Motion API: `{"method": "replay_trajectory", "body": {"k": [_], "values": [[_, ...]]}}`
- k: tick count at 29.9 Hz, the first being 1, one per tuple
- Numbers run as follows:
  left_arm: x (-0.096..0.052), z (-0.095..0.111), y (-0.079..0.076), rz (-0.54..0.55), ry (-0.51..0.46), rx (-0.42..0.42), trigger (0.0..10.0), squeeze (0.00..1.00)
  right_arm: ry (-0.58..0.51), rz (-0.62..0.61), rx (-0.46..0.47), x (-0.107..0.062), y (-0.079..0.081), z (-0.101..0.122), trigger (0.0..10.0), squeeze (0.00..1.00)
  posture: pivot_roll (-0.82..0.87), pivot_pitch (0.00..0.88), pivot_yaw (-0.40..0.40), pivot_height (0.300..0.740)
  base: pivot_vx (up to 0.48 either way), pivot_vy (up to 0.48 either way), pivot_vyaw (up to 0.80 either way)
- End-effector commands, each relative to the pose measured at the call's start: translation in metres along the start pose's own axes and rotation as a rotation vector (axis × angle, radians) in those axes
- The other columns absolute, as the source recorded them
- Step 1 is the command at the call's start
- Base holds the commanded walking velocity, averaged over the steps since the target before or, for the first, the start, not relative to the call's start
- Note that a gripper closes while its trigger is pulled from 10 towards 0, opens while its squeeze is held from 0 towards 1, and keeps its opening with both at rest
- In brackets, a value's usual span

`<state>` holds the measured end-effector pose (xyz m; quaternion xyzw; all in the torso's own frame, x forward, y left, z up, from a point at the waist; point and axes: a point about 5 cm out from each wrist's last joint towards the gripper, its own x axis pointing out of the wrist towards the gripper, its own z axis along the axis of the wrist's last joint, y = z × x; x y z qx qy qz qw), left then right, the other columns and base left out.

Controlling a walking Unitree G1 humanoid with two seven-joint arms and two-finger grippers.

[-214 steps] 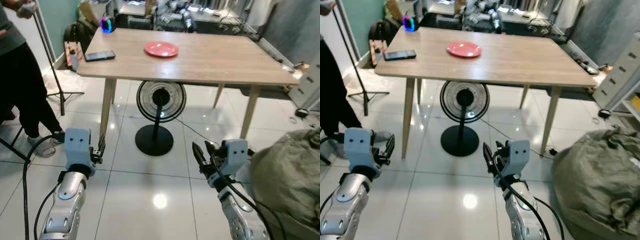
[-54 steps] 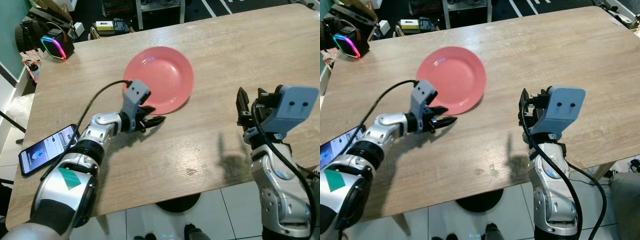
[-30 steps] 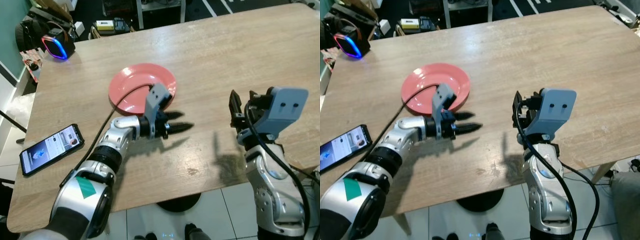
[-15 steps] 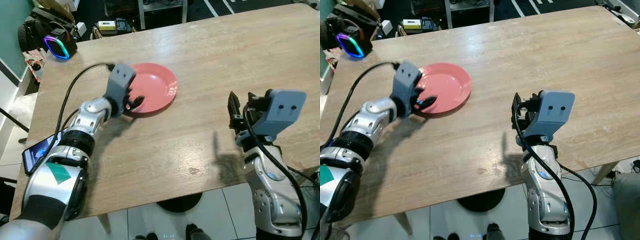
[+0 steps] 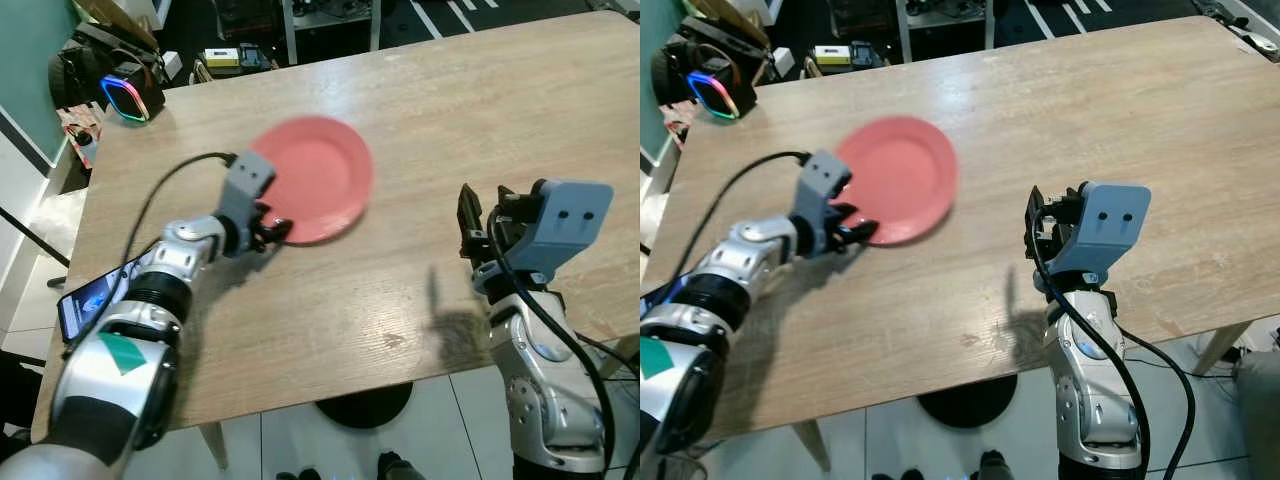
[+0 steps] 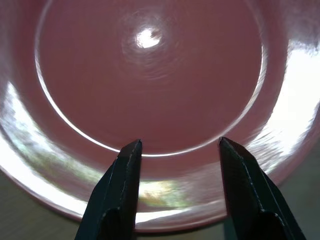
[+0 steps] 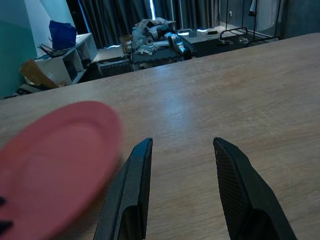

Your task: Setting the table

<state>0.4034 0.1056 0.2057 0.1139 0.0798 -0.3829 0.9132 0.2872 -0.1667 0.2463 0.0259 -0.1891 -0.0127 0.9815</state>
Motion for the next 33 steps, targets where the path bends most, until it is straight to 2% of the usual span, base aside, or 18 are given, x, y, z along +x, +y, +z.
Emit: {"method": "replay_trajectory", "body": {"k": [1,4,5,8,10,11,14,22,24,25,27,28,30,32,33], "values": [[0.004,-0.024,-0.014,-0.092,0.071,-0.049,10.0,0.00,0.013,-0.001,0.008,-0.002,0.000,-0.005,10.0,0.00,-0.19,0.200,0.186,0.740,0.000,0.000,0.00],[0.015,-0.015,-0.034,-0.214,0.024,-0.054,10.0,0.00,0.012,0.000,0.009,-0.002,0.000,-0.005,10.0,0.00,-0.19,0.198,0.187,0.740,0.000,0.000,0.00],[0.022,-0.013,-0.048,-0.271,0.018,-0.060,10.0,0.00,0.012,0.000,0.009,-0.002,0.000,-0.005,10.0,0.00,-0.19,0.197,0.188,0.740,0.000,0.000,0.00],[0.029,-0.013,-0.064,-0.338,0.017,-0.057,10.0,0.00,0.011,0.000,0.008,-0.002,0.000,-0.004,10.0,0.00,-0.20,0.196,0.189,0.740,0.000,0.000,0.00],[0.030,-0.014,-0.070,-0.367,0.015,-0.054,10.0,0.00,0.010,-0.001,0.008,-0.002,0.000,-0.004,10.0,0.00,-0.20,0.195,0.190,0.740,0.000,0.000,0.00],[0.032,-0.014,-0.081,-0.417,0.012,-0.054,10.0,0.00,0.010,-0.001,0.007,-0.002,0.000,-0.004,10.0,0.00,-0.20,0.194,0.191,0.740,0.000,0.000,0.00],[0.033,-0.015,-0.086,-0.441,0.011,-0.049,10.0,0.00,0.010,-0.002,0.007,-0.002,0.000,-0.004,10.0,0.00,-0.19,0.194,0.190,0.740,0.000,0.000,0.00],[0.029,-0.019,-0.088,-0.449,0.004,-0.054,10.0,0.00,0.002,-0.016,0.004,0.000,-0.003,-0.003,10.0,0.00,-0.18,0.191,0.187,0.740,0.000,0.000,0.00],[0.024,-0.011,-0.083,-0.425,-0.058,-0.056,10.0,0.00,-0.007,-0.029,0.003,0.002,-0.006,-0.002,10.0,0.00,-0.17,0.190,0.182,0.740,0.000,0.000,0.00],[0.024,-0.011,-0.083,-0.425,-0.058,-0.056,10.0,0.00,-0.007,-0.029,0.003,0.002,-0.006,-0.002,10.0,0.00,-0.17,0.190,0.182,0.740,0.000,0.000,0.00],[0.009,0.027,-0.066,-0.350,-0.242,-0.050,10.0,0.00,-0.008,-0.030,0.008,0.004,-0.007,-0.003,10.0,0.00,-0.16,0.188,0.174,0.740,0.000,0.000,0.00],[0.001,0.040,-0.061,-0.329,-0.303,-0.045,10.0,0.00,-0.006,-0.029,0.010,0.004,-0.007,-0.003,10.0,0.00,-0.16,0.188,0.174,0.740,0.000,0.000,0.00],[-0.011,0.056,-0.055,-0.311,-0.373,-0.040,10.0,0.00,-0.001,-0.026,0.012,0.005,-0.006,-0.005,10.0,0.00,-0.15,0.188,0.171,0.740,0.000,0.000,0.00],[-0.014,0.060,-0.053,-0.308,-0.391,-0.038,10.0,0.00,0.001,-0.025,0.012,0.004,-0.006,-0.006,10.0,0.00,-0.15,0.188,0.171,0.740,0.000,0.000,0.00],[-0.025,0.067,-0.049,-0.296,-0.428,-0.027,10.0,0.00,0.009,-0.022,0.013,0.004,-0.005,-0.008,10.0,0.00,-0.14,0.188,0.167,0.740,0.000,0.000,0.00]]}}
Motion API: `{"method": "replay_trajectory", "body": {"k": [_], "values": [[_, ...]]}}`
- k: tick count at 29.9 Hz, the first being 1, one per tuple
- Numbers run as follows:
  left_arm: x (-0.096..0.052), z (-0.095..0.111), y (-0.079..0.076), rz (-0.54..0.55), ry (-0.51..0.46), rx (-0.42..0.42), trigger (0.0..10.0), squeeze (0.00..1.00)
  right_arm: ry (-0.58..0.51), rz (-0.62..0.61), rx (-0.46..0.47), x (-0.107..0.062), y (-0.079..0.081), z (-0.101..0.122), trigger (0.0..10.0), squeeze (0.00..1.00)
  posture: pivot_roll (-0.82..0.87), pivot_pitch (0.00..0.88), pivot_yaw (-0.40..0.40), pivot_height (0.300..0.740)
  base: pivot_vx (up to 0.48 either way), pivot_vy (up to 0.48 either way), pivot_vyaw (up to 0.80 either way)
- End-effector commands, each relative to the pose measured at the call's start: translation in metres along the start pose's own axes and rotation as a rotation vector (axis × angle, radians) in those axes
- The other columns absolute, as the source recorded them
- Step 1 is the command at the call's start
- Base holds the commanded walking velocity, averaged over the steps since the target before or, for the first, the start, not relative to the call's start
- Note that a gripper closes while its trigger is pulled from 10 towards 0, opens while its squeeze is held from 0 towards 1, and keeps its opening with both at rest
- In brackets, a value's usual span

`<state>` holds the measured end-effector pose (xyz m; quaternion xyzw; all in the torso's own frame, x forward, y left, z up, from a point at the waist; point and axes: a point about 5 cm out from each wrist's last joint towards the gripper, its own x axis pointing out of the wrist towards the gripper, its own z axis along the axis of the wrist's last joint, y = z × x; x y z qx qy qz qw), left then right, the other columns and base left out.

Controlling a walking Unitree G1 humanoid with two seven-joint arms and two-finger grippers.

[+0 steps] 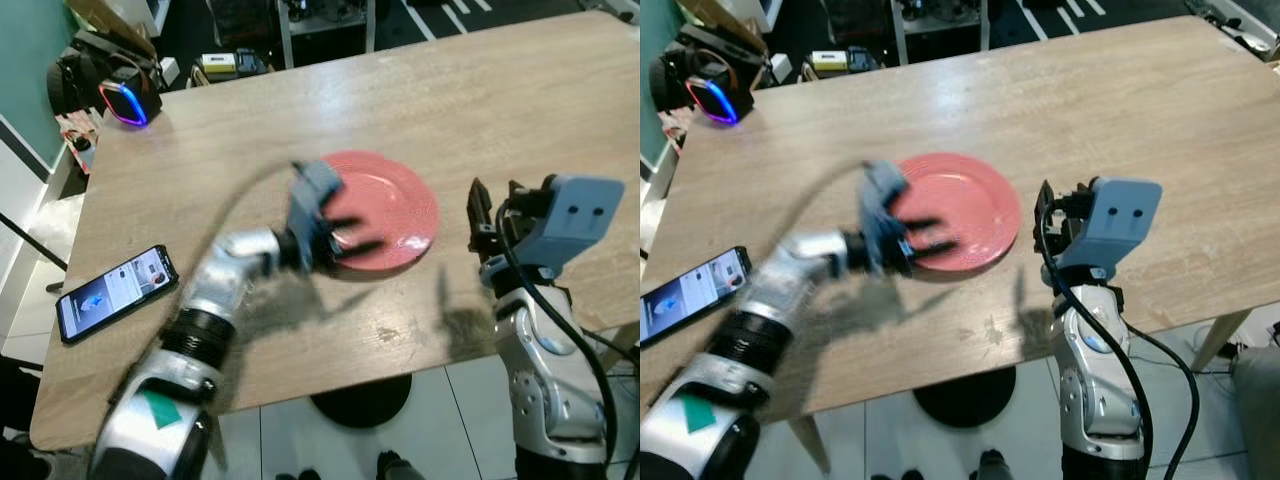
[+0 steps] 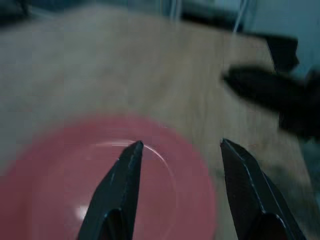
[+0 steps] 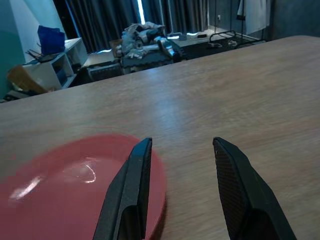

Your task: Setting the table

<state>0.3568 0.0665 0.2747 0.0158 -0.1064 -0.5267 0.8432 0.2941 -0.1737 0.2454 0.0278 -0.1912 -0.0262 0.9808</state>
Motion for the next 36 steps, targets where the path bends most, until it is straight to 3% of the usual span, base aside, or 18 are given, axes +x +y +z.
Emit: {"method": "replay_trajectory", "body": {"k": [1,4,7,10,12,15,20,25,26,30,33,34,36], "values": [[-0.013,0.005,0.001,0.014,-0.018,-0.011,10.0,0.00,0.023,0.006,0.015,-0.002,0.002,-0.008,10.0,0.00,-0.14,0.188,0.165,0.740,0.000,0.000,0.00],[-0.024,0.013,0.005,0.053,-0.024,0.022,10.0,0.00,0.042,0.007,0.016,-0.003,0.003,-0.014,10.0,0.00,-0.13,0.186,0.163,0.740,0.000,0.000,0.00],[-0.048,-0.001,0.026,0.231,0.061,0.059,10.0,0.00,0.116,-0.020,0.030,-0.006,0.003,-0.034,10.0,0.00,-0.11,0.186,0.157,0.740,0.000,0.000,0.00],[-0.048,-0.001,0.026,0.231,0.061,0.059,10.0,0.00,0.116,-0.020,0.030,-0.006,0.003,-0.034,10.0,0.00,-0.11,0.186,0.157,0.740,0.000,0.000,0.00],[-0.056,-0.009,0.033,0.293,0.083,0.060,10.0,0.00,0.133,-0.032,0.035,-0.007,0.003,-0.039,10.0,0.00,-0.11,0.186,0.151,0.740,0.000,0.000,0.00],[-0.072,-0.041,0.046,0.428,0.141,0.047,10.0,0.00,0.166,-0.087,0.037,-0.008,-0.002,-0.048,10.0,0.00,-0.11,0.181,0.146,0.740,0.000,0.000,0.00],[-0.080,-0.061,0.051,0.475,0.171,-0.021,10.0,0.00,0.155,-0.114,0.065,-0.006,-0.006,-0.047,10.0,0.00,-0.12,0.179,0.137,0.740,0.000,0.000,0.00],[-0.078,-0.066,0.054,0.461,0.195,-0.040,10.0,0.00,0.134,-0.102,0.101,-0.005,-0.005,-0.042,10.0,0.00,-0.14,0.181,0.138,0.740,0.000,0.000,0.00],[-0.068,-0.060,0.054,0.418,0.200,-0.012,10.0,0.00,0.107,-0.082,0.128,-0.005,-0.004,-0.037,10.0,0.00,-0.15,0.184,0.141,0.740,0.000,0.000,0.00],[-0.058,-0.053,0.052,0.372,0.191,0.036,10.0,0.00,0.092,-0.072,0.135,-0.005,-0.003,-0.033,10.0,0.00,-0.15,0.186,0.143,0.740,0.000,0.000,0.00],[-0.040,-0.045,0.044,0.300,0.165,0.124,10.0,0.00,0.082,-0.068,0.137,-0.006,-0.003,-0.030,10.0,0.00,-0.16,0.188,0.146,0.740,0.000,0.000,0.00],[-0.040,-0.045,0.044,0.300,0.165,0.124,10.0,0.00,0.082,-0.068,0.137,-0.006,-0.003,-0.030,10.0,0.00,-0.16,0.188,0.146,0.740,0.000,0.000,0.00],[-0.026,-0.043,0.034,0.246,0.129,0.133,10.0,0.00,0.083,-0.062,0.135,-0.006,-0.002,-0.030,10.0,0.00,-0.16,0.188,0.146,0.740,0.000,0.000,0.00]]}}
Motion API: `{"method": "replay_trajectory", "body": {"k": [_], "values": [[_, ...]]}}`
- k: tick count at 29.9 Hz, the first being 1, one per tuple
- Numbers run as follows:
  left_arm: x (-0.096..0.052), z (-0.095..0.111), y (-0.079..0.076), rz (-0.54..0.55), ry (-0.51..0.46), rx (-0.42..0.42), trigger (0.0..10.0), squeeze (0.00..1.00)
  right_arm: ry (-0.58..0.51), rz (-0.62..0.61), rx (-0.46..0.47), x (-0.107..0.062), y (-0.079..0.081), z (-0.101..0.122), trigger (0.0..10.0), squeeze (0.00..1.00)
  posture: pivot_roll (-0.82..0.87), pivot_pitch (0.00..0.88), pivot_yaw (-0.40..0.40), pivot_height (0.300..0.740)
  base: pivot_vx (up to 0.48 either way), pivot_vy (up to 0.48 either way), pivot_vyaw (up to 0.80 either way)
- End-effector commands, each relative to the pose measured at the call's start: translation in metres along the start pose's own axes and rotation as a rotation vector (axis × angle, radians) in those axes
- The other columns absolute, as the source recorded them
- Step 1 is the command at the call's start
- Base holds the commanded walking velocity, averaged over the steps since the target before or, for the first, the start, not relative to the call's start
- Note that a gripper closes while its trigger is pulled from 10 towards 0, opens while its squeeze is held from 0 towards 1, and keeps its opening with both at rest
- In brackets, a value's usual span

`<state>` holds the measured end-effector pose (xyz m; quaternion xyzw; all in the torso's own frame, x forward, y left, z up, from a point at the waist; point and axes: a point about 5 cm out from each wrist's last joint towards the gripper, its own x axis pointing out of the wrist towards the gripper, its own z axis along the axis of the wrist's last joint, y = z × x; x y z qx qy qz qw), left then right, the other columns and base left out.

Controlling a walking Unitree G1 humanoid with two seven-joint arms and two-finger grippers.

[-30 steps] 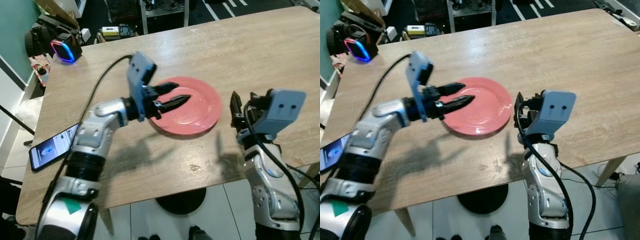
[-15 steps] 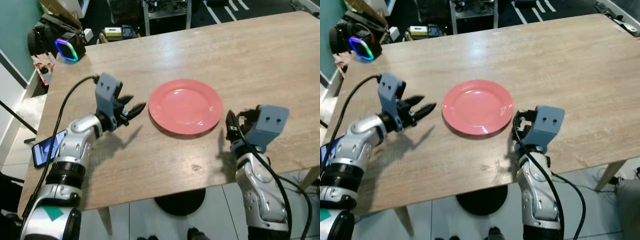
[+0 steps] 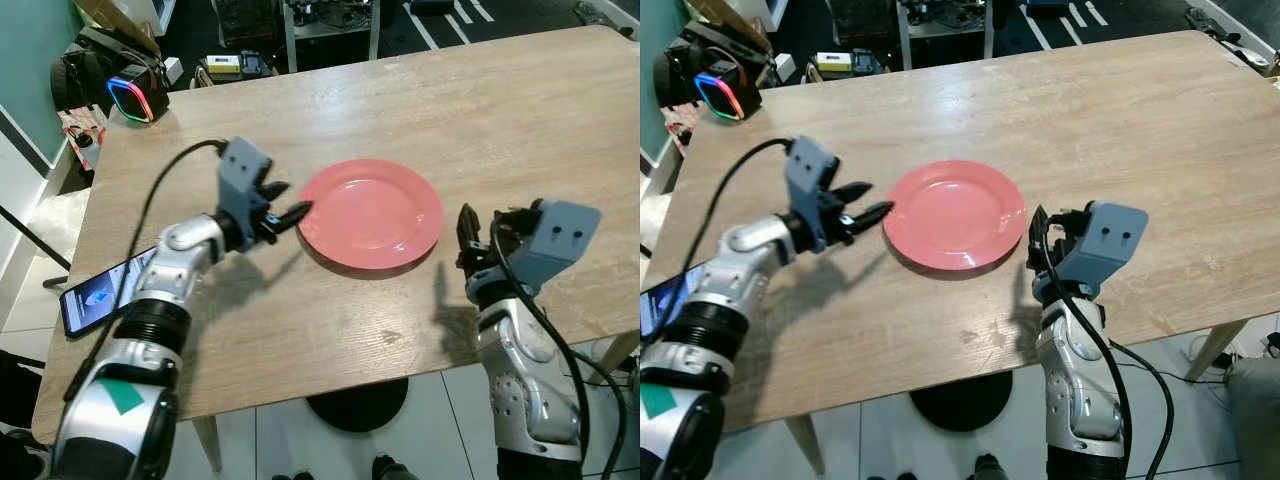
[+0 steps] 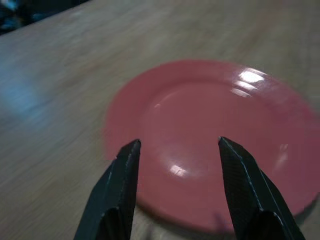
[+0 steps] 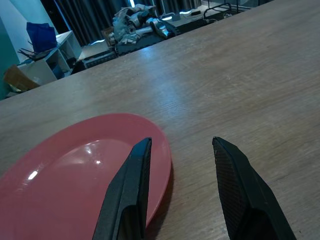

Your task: Setting the table

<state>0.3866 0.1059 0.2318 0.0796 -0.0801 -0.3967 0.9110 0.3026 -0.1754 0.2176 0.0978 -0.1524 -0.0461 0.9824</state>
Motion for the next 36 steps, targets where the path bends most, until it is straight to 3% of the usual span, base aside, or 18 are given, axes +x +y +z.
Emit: {"method": "replay_trajectory", "body": {"k": [1,8,16,19,27,31,36], "values": [[0.006,0.002,-0.009,-0.047,-0.015,0.024,10.0,0.00,0.005,0.008,0.006,-0.003,0.001,-0.002,10.0,0.00,-0.16,0.188,0.146,0.740,0.000,0.000,0.00],[0.019,-0.037,-0.029,0.002,0.059,-0.115,10.0,0.00,0.006,0.013,0.006,-0.003,0.001,0.000,10.0,0.00,-0.20,0.199,0.149,0.740,0.000,0.000,0.00],[0.015,-0.049,-0.034,0.044,0.071,-0.152,10.0,0.00,0.014,-0.024,-0.014,-0.005,-0.012,0.002,10.0,0.00,-0.20,0.207,0.149,0.740,0.000,0.000,0.00],[0.011,-0.063,-0.041,0.027,0.099,-0.202,10.0,0.00,0.036,-0.042,-0.020,-0.004,-0.017,-0.001,10.0,0.00,-0.19,0.209,0.147,0.740,0.000,0.000,0.00],[0.006,-0.080,-0.052,0.004,0.131,-0.268,10.0,0.00,0.098,0.001,0.047,0.001,-0.005,-0.010,10.0,0.00,-0.18,0.207,0.145,0.740,0.000,0.000,0.00],[0.006,-0.085,-0.058,-0.015,0.141,-0.313,10.0,0.00,0.182,0.120,0.183,-0.001,0.019,-0.018,10.0,0.00,-0.18,0.206,0.145,0.740,0.000,0.000,0.00],[0.007,-0.085,-0.060,-0.034,0.143,-0.323,10.0,0.00,0.258,0.195,0.227,-0.004,0.033,-0.026,10.0,0.00,-0.19,0.205,0.146,0.740,0.000,0.000,0.00]]}}
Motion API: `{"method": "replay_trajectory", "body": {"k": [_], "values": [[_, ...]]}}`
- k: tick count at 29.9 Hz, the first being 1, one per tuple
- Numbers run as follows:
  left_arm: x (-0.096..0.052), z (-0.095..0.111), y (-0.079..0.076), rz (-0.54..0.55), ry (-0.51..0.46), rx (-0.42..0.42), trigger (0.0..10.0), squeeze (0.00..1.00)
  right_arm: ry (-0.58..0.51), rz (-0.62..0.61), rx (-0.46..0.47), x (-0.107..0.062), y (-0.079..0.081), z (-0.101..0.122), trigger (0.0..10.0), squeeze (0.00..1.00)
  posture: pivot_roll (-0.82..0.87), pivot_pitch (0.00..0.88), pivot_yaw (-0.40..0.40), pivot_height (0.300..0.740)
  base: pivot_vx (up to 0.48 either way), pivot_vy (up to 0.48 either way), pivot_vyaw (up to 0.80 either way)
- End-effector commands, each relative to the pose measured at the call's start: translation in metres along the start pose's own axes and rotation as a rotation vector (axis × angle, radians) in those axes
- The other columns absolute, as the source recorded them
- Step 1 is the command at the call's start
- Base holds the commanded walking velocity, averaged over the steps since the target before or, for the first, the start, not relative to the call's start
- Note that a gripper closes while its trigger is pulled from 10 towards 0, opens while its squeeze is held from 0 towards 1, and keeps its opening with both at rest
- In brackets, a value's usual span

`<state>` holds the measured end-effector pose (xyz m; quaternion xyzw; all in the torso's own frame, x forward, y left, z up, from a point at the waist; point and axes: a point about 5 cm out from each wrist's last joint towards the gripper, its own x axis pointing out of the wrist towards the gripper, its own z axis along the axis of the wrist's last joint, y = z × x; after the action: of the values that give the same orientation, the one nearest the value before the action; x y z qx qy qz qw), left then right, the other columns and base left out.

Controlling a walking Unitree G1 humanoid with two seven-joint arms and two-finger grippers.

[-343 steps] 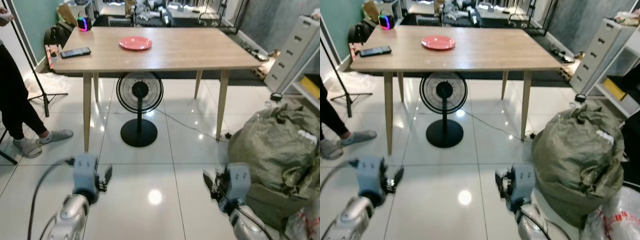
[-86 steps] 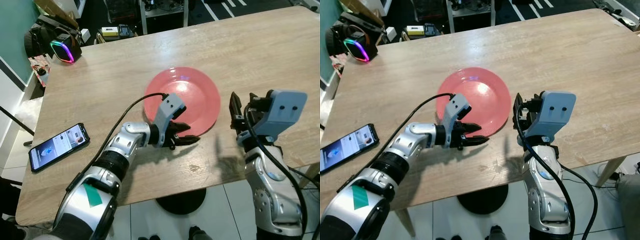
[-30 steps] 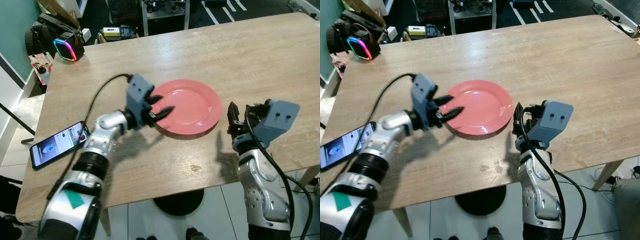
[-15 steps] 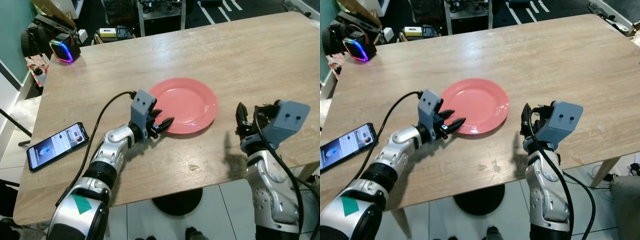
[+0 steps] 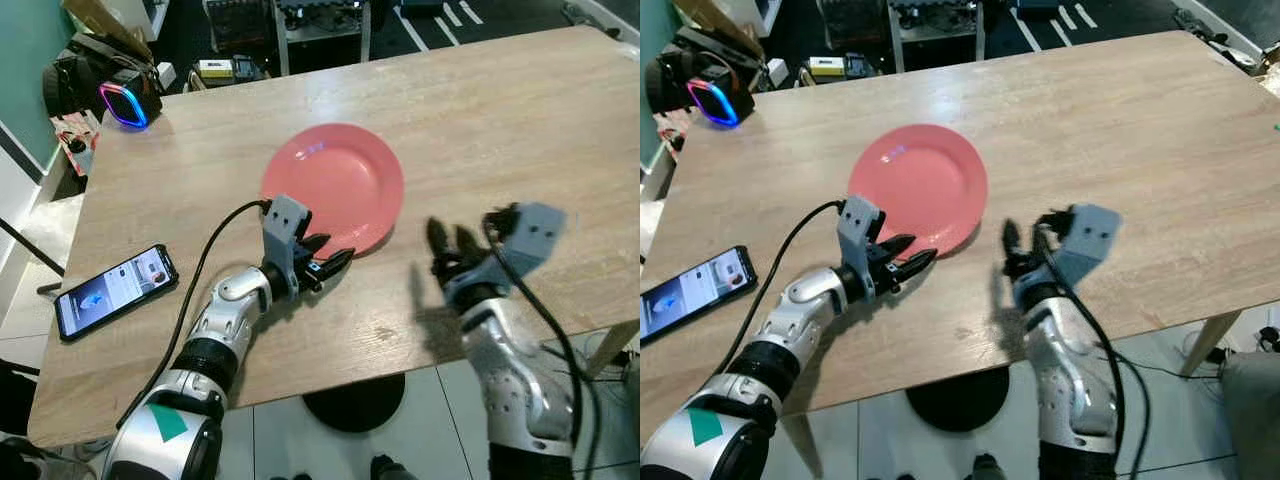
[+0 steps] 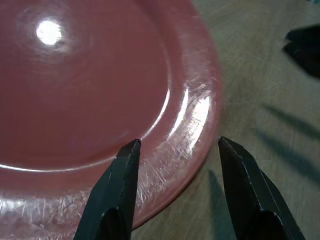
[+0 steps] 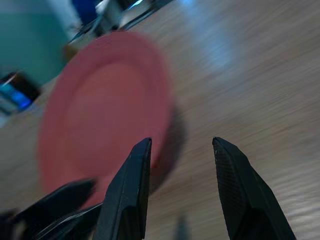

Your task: Setting the table

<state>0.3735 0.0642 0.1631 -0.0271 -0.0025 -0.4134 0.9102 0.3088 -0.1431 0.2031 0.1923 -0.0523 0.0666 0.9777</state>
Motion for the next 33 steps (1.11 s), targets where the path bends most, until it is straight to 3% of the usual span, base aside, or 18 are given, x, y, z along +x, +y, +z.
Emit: {"method": "replay_trajectory", "body": {"k": [1,3,7,11,18,21,23,24,26,28,29,30,31,33], "values": [[-0.008,-0.026,-0.003,-0.014,0.092,-0.078,10.0,0.00,0.080,0.026,0.062,0.001,0.005,-0.013,10.0,0.00,-0.19,0.204,0.148,0.740,0.000,0.000,0.00],[-0.009,-0.027,-0.004,-0.043,0.100,-0.095,10.0,0.00,0.125,0.038,0.139,0.003,0.007,-0.021,10.0,0.00,-0.19,0.204,0.148,0.740,0.000,0.000,0.00],[-0.010,-0.028,-0.010,-0.126,0.112,-0.135,10.0,0.00,0.125,0.016,0.162,0.009,0.002,-0.026,10.0,0.00,-0.19,0.201,0.149,0.740,0.000,0.000,0.00],[-0.014,-0.023,-0.017,-0.255,0.111,-0.178,10.0,0.00,0.063,-0.030,0.147,0.020,-0.006,-0.019,10.0,0.00,-0.18,0.198,0.148,0.740,0.000,0.000,0.00],[-0.015,-0.003,-0.015,-0.271,0.050,-0.136,10.0,0.00,-0.012,-0.037,0.104,0.023,-0.007,-0.001,10.0,0.00,-0.17,0.199,0.149,0.740,0.000,0.000,0.00],[-0.016,0.026,-0.009,-0.245,-0.042,-0.060,10.0,0.00,-0.060,-0.039,0.070,0.022,-0.010,0.010,10.0,0.00,-0.17,0.199,0.149,0.740,0.000,0.000,0.00],[-0.019,0.054,-0.004,-0.211,-0.116,0.037,10.0,0.00,-0.100,-0.043,0.041,0.021,-0.013,0.019,10.0,0.00,-0.16,0.198,0.150,0.740,0.000,0.000,0.00],[-0.019,0.054,-0.004,-0.211,-0.116,0.037,10.0,0.00,-0.100,-0.043,0.041,0.021,-0.013,0.019,10.0,0.00,-0.16,0.198,0.150,0.740,0.000,0.000,0.00],[-0.025,0.080,0.002,-0.162,-0.175,0.108,10.0,0.00,-0.135,-0.048,0.014,0.019,-0.016,0.026,10.0,0.00,-0.16,0.198,0.149,0.740,0.000,0.000,0.00],[-0.029,0.090,0.008,-0.134,-0.193,0.136,10.0,0.00,-0.149,-0.053,0.006,0.018,-0.019,0.030,10.0,0.00,-0.16,0.198,0.150,0.740,0.000,0.000,0.00],[-0.032,0.092,0.014,-0.102,-0.179,0.151,10.0,0.00,-0.155,-0.059,0.002,0.017,-0.021,0.031,10.0,0.00,-0.16,0.197,0.153,0.740,0.000,0.000,0.00],[-0.035,0.086,0.032,0.033,-0.078,0.212,10.0,0.00,-0.162,-0.070,-0.007,0.016,-0.025,0.033,10.0,0.00,-0.16,0.197,0.153,0.740,0.000,0.000,0.00],[-0.035,0.086,0.032,0.033,-0.078,0.212,10.0,0.00,-0.162,-0.070,-0.007,0.016,-0.025,0.033,10.0,0.00,-0.16,0.197,0.153,0.740,0.000,0.000,0.00],[-0.040,0.075,0.050,0.168,0.041,0.255,10.0,0.00,-0.166,-0.078,-0.012,0.014,-0.027,0.034,10.0,0.00,-0.15,0.196,0.154,0.740,0.000,0.000,0.00]]}}
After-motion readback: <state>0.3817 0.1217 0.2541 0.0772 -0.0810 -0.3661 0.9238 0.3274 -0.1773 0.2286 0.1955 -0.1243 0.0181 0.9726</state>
